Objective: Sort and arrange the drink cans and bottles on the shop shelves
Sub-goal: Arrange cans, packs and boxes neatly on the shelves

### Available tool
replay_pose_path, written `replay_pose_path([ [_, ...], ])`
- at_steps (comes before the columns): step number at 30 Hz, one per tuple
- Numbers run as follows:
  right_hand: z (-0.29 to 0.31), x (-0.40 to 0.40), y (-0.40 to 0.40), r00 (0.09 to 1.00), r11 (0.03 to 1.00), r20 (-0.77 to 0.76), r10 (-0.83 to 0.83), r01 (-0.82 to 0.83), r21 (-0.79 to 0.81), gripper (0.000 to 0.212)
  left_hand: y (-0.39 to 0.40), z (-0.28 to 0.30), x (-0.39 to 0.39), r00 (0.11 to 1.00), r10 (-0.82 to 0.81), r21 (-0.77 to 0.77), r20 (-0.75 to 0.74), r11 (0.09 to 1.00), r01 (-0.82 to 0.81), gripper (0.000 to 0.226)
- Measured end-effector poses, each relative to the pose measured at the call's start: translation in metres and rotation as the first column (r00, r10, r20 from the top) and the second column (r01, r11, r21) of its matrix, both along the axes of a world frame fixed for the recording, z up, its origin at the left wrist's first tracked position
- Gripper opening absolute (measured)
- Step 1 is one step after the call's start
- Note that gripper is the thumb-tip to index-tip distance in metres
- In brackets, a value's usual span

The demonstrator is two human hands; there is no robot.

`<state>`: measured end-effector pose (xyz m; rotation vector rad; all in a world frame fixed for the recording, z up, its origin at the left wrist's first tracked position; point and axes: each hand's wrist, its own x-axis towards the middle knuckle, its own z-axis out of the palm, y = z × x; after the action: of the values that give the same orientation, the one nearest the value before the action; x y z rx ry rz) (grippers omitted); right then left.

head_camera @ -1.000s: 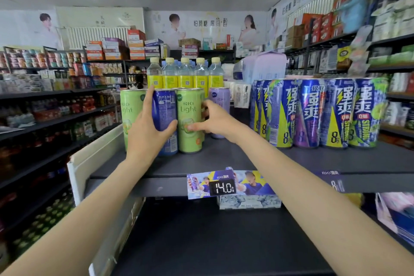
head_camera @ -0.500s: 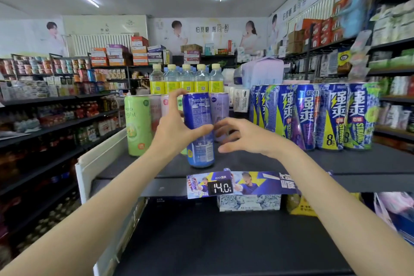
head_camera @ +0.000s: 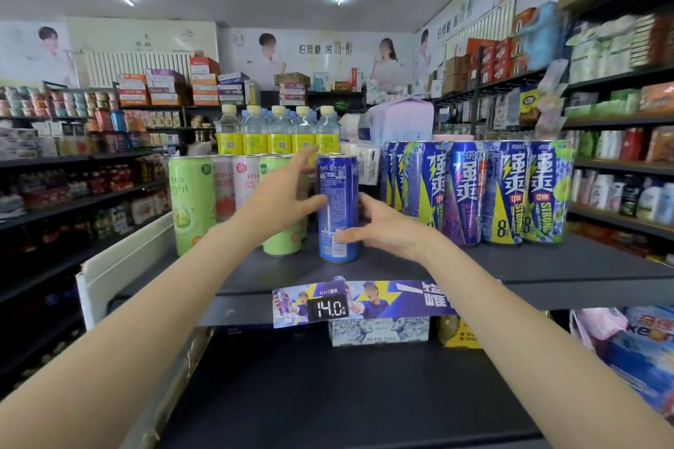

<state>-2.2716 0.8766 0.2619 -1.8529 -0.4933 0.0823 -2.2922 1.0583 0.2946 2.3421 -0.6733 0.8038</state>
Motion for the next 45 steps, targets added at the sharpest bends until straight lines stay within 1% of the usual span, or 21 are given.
replay_pose_path([
  [2,0.001,0.009,0.006,0.985,0.986,0.119,-0.128,0.139,-0.089,0.073,0.018,0.001,-0.009,0.982,0.069,-0.133,0.176,0.990,-0.045,0.053],
  [3,0.001,0.015,0.010,0.966,0.970,0.176,-0.187,0.210,-0.121,0.077,0.028,0.000,-0.012,0.964,0.120,-0.209,0.236,0.975,-0.070,0.047],
  [4,0.000,0.021,0.014,0.942,0.945,0.224,-0.251,0.288,-0.152,0.080,0.038,-0.002,-0.012,0.948,0.184,-0.262,0.260,0.958,-0.115,0.044],
  [6,-0.004,0.030,0.020,0.878,0.877,0.295,-0.376,0.441,-0.193,0.086,0.053,-0.011,-0.008,0.933,0.281,-0.298,0.226,0.931,-0.208,0.043],
  [8,-0.009,0.033,0.022,0.843,0.841,0.339,-0.417,0.500,-0.208,0.086,0.062,-0.026,-0.001,0.949,0.299,-0.279,0.100,0.924,-0.261,0.045],
  [10,-0.010,0.034,0.018,0.885,0.894,0.295,-0.360,0.418,-0.163,0.081,0.061,-0.042,0.004,0.960,0.277,-0.201,-0.034,0.939,-0.278,0.050],
  [12,-0.009,0.030,0.012,0.944,0.955,0.188,-0.273,0.289,-0.067,0.072,0.057,-0.052,0.007,0.962,0.251,-0.105,-0.103,0.959,-0.262,0.055],
  [13,-0.009,0.029,0.010,0.955,0.965,0.152,-0.253,0.261,-0.036,0.069,0.053,-0.053,0.007,0.961,0.245,-0.075,-0.127,0.964,-0.256,0.059],
  [15,-0.009,0.030,0.008,0.958,0.963,0.119,-0.263,0.267,-0.023,0.066,0.047,-0.051,0.008,0.951,0.247,-0.068,-0.184,0.962,-0.263,0.068],
  [16,-0.010,0.031,0.009,0.949,0.954,0.131,-0.288,0.295,-0.042,0.066,0.044,-0.051,0.009,0.947,0.251,-0.083,-0.200,0.959,-0.272,0.071],
  [18,-0.014,0.033,0.015,0.909,0.913,0.224,-0.352,0.386,-0.134,0.068,0.040,-0.052,0.013,0.942,0.273,-0.106,-0.196,0.949,-0.297,0.071],
  [20,-0.016,0.035,0.018,0.873,0.876,0.301,-0.383,0.446,-0.180,0.070,0.037,-0.054,0.014,0.932,0.310,-0.097,-0.186,0.938,-0.332,0.072],
  [22,-0.016,0.034,0.016,0.882,0.887,0.291,-0.370,0.429,-0.170,0.068,0.036,-0.054,0.015,0.923,0.340,-0.082,-0.178,0.930,-0.358,0.075],
  [25,-0.015,0.031,0.012,0.920,0.929,0.215,-0.327,0.355,-0.107,0.061,0.036,-0.053,0.015,0.917,0.356,-0.077,-0.180,0.924,-0.374,0.080],
  [27,-0.014,0.032,0.014,0.911,0.922,0.221,-0.349,0.375,-0.090,0.058,0.034,-0.051,0.017,0.906,0.384,-0.051,-0.180,0.916,-0.398,0.080],
  [30,-0.015,0.036,0.020,0.869,0.882,0.290,-0.401,0.452,-0.132,0.059,0.029,-0.052,0.017,0.899,0.401,-0.030,-0.174,0.911,-0.412,0.076],
  [32,-0.015,0.038,0.021,0.856,0.873,0.316,-0.409,0.468,-0.138,0.061,0.026,-0.052,0.018,0.900,0.400,-0.026,-0.170,0.912,-0.410,0.074],
  [36,-0.016,0.040,0.020,0.853,0.869,0.307,-0.421,0.477,-0.134,0.059,0.023,-0.050,0.022,0.897,0.408,-0.014,-0.170,0.909,-0.417,0.066],
  [38,-0.014,0.042,0.020,0.860,0.866,0.299,-0.413,0.472,-0.164,0.058,0.020,-0.047,0.024,0.893,0.410,0.001,-0.186,0.909,-0.417,0.063],
  [42,-0.001,0.043,0.021,0.880,0.838,0.293,-0.374,0.456,-0.301,0.062,0.013,-0.045,0.028,0.869,0.443,0.026,-0.223,0.893,-0.448,0.061],
  [45,0.002,0.042,0.022,0.880,0.826,0.283,-0.380,0.461,-0.325,0.062,0.006,-0.045,0.034,0.856,0.448,0.037,-0.258,0.890,-0.455,0.059],
])
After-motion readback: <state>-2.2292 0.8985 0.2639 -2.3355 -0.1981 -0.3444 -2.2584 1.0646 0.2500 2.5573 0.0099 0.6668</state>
